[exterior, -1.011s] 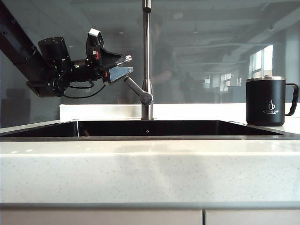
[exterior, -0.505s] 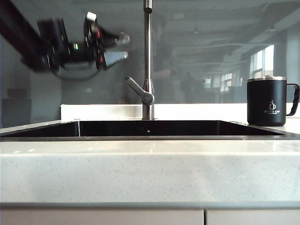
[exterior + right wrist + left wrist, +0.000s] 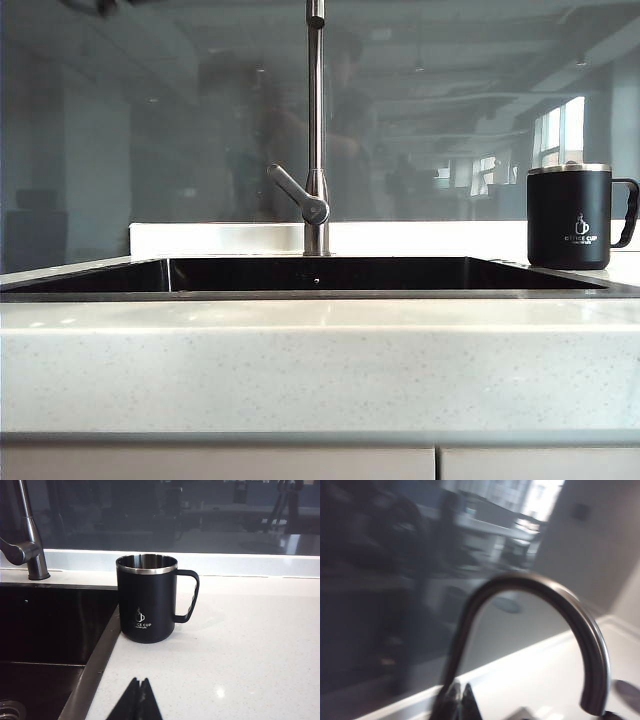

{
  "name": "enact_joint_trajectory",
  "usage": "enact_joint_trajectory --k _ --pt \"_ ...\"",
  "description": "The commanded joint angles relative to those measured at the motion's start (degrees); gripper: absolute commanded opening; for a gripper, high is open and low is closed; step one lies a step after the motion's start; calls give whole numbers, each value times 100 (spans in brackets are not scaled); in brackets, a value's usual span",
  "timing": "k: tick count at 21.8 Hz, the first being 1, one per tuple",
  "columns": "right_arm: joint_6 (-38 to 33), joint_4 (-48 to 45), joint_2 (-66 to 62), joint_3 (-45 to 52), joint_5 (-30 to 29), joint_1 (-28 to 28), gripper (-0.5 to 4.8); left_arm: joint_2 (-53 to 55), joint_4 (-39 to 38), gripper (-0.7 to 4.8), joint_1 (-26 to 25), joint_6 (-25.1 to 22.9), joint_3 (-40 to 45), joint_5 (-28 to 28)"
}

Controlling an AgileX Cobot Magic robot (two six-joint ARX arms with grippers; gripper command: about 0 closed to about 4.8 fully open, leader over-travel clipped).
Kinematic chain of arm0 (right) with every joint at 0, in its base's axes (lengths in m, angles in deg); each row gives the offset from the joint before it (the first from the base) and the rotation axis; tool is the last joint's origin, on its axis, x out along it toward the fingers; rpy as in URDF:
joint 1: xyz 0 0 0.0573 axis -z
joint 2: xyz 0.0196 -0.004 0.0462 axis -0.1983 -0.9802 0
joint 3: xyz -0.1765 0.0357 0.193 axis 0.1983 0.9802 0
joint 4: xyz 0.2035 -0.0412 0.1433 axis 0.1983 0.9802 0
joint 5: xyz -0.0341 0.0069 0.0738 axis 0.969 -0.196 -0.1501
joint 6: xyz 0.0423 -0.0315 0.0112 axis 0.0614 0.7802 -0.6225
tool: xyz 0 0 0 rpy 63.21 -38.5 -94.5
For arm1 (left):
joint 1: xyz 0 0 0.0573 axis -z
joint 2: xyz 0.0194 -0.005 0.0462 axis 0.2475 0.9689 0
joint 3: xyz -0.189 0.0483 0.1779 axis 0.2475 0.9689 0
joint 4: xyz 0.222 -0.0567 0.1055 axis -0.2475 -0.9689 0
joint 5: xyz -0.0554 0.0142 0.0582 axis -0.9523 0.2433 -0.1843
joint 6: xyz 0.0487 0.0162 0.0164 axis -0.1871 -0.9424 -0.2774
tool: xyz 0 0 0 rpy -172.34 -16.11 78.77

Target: Pick up the mug next to the sink, go to the faucet to get some water, pour the water into the sink, and finally put the mug back to its place.

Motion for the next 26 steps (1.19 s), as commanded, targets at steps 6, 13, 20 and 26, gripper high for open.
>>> enact_joint_trajectory --k 6,13,20,26 --pt "17 -96 13 20 -13 0 -5 -2376 -2767 -6 -7 -1366 920 3501" --pt "17 -98 13 20 -13 0 -5 -4909 -1099 -6 -116 -1543 5056 4245" --pt "17 -94 13 20 -13 0 -5 -7062 1438 -6 -116 -1545 8845 4612" --pt "17 -92 13 20 -13 2 -5 -8909 1727 -6 -116 -1545 10417 4905"
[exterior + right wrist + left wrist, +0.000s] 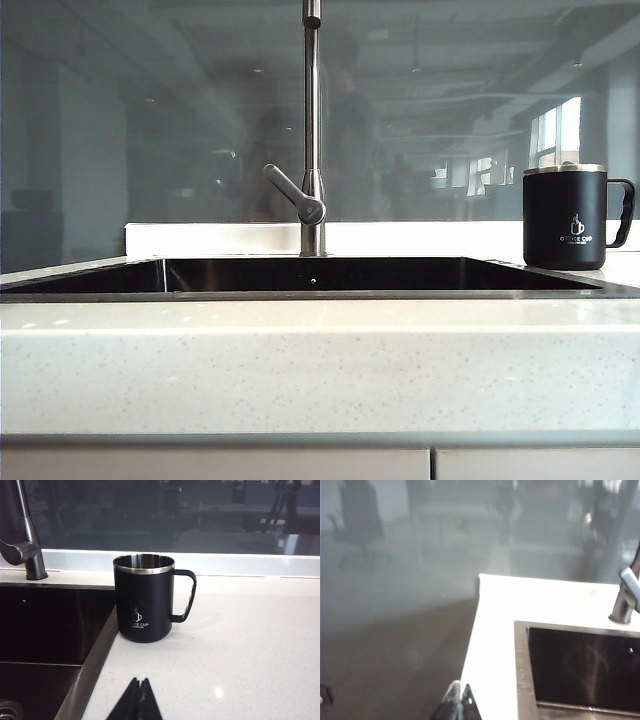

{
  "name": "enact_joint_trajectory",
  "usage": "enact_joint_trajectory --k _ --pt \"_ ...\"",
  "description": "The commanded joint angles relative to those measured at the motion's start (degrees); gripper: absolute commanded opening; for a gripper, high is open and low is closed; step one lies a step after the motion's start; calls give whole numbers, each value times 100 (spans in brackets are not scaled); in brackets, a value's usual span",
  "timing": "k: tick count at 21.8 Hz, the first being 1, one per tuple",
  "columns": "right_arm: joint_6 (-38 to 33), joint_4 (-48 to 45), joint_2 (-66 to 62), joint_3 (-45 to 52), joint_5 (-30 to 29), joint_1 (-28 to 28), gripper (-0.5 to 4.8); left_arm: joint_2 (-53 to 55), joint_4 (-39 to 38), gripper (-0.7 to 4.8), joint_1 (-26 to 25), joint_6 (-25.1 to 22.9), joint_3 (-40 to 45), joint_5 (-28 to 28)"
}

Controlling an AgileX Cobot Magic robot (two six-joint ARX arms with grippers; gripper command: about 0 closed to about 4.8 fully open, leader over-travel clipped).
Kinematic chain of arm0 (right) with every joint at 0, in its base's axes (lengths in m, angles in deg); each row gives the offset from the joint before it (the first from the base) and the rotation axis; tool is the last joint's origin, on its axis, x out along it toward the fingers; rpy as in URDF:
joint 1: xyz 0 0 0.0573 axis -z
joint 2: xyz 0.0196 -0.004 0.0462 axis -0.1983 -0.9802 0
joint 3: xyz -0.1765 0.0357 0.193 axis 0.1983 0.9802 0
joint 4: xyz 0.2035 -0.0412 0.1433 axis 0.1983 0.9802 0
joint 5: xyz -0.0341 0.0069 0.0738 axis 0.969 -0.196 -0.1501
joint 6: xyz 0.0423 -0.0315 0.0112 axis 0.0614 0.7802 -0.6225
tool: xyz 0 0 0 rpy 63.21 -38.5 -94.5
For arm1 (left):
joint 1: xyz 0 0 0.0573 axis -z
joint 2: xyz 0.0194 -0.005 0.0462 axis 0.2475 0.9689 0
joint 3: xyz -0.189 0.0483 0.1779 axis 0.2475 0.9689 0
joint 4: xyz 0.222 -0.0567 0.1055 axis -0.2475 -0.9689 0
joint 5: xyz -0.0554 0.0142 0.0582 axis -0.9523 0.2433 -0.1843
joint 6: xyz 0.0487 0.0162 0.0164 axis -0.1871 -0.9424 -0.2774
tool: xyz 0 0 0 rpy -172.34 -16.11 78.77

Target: Pick up the mug next to the sink, go to the faucet to get some water, pour the water into the sink, and finally put the mug back to its place.

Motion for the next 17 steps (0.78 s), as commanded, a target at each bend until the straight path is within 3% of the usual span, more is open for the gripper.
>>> enact_joint_trajectory --k 1,6,8,17 --pt "17 -92 13 20 -11 0 -5 -785 83 -6 -15 -20 540 92" --pt "17 -83 13 20 -11 2 -5 -1919 81 -6 -13 -17 1377 72" --pt "17 -70 13 20 -11 2 -5 -2258 -476 -6 -13 -20 1388 -20" --pt "17 -59 13 20 -11 0 -5 -2332 -549 -6 -4 -522 1388 -22"
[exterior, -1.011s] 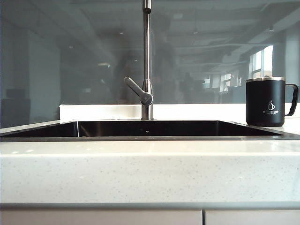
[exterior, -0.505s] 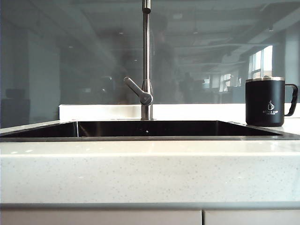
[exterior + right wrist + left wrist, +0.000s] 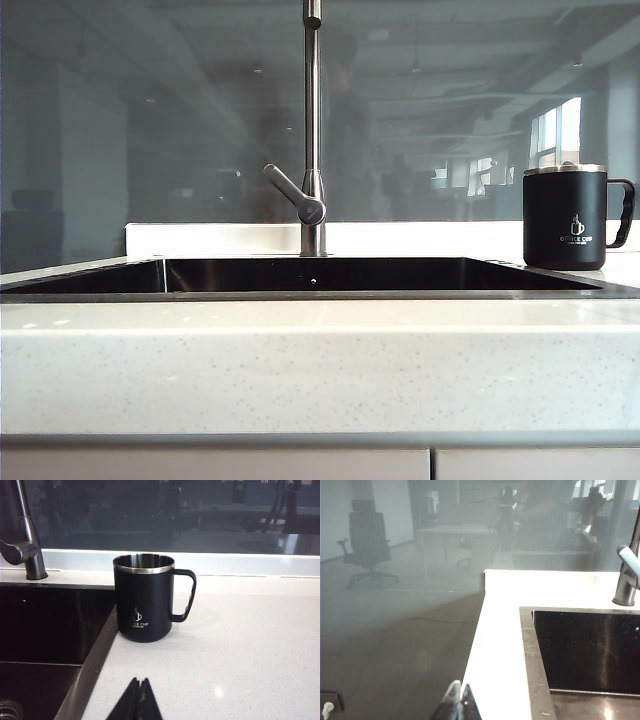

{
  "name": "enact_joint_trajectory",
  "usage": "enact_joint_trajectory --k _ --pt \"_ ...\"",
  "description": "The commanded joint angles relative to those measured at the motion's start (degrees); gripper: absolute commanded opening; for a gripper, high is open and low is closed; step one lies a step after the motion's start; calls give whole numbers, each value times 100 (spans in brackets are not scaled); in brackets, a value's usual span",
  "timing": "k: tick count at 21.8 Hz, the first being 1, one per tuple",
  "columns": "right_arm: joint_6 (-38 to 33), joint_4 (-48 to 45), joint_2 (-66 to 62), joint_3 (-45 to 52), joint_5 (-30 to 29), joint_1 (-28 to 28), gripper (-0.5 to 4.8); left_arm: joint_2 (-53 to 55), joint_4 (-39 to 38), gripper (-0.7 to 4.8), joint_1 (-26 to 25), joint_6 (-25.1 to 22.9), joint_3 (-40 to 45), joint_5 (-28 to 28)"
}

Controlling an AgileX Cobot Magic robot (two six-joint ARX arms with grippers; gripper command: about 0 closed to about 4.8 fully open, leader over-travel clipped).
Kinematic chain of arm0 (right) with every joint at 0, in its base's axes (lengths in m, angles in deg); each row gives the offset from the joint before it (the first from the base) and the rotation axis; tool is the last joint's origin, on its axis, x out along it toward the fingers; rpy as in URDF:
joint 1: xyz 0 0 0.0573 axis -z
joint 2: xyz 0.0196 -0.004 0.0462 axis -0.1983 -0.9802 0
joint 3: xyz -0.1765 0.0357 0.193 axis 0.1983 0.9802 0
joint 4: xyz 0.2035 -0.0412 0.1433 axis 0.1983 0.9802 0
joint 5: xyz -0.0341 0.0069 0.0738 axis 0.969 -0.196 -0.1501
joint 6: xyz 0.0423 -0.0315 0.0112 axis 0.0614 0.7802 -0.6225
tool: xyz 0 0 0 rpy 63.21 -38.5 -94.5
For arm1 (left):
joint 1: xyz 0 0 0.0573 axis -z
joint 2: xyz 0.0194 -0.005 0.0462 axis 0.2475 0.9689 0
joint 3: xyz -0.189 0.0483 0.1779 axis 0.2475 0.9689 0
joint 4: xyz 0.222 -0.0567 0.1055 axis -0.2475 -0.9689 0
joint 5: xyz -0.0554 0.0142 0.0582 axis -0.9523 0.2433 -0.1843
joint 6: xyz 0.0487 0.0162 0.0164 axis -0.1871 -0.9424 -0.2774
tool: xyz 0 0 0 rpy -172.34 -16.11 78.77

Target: Pick up the mug next to the sink, go to the faucet to get some water, pour the water into the sink, and finally put the mug back to its place.

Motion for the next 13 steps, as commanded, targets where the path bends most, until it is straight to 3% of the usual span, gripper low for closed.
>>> enact_joint_trajectory --k 1,13 --pt "17 -68 13 20 -11 0 -5 4 48 -6 -4 -160 -17 -28" --pt "17 -68 13 20 -11 0 -5 4 37 -6 -11 -149 -17 -136"
